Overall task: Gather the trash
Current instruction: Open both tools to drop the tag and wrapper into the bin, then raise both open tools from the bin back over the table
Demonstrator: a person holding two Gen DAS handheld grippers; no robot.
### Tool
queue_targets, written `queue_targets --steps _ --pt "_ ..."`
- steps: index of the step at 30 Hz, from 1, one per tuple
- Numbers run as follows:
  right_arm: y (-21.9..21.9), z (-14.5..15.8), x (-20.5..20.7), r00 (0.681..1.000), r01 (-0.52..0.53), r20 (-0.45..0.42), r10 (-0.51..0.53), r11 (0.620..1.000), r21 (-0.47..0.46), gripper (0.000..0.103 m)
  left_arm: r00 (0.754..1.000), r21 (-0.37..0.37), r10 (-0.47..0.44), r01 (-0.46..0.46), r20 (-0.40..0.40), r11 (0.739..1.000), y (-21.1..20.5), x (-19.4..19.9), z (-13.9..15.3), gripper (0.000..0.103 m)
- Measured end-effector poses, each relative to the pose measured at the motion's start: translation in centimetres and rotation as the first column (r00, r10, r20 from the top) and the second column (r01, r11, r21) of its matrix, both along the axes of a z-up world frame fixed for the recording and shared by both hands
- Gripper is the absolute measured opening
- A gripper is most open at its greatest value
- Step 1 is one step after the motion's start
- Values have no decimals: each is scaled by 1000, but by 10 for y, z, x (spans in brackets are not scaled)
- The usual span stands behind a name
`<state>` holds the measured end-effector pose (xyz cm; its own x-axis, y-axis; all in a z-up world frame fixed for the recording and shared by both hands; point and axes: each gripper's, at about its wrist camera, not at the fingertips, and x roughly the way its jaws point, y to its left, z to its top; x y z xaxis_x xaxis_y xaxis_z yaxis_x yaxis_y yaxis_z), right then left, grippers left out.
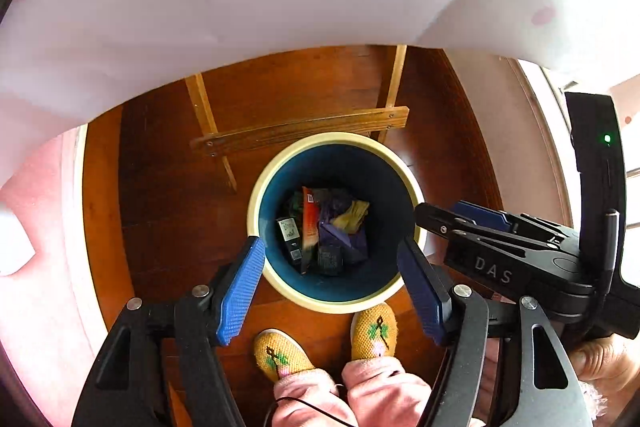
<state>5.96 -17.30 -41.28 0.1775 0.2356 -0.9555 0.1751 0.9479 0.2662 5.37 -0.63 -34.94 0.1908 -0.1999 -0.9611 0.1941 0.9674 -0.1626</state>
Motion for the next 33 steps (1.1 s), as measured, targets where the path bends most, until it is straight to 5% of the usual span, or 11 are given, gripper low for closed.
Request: queue_targets --steps 15,25,33 --pt "18 123 -11 998 -34 59 33 999 18 42 984 20 120 -123 131 992 26 1 129 70" --pt "18 256 -19 983 -97 163 90 995 39 42 960 -11 205 -207 189 978 38 -5 245 70" --pt "11 361 -11 946 -150 296 132 988 39 44 928 17 213 -229 306 973 41 -9 348 70"
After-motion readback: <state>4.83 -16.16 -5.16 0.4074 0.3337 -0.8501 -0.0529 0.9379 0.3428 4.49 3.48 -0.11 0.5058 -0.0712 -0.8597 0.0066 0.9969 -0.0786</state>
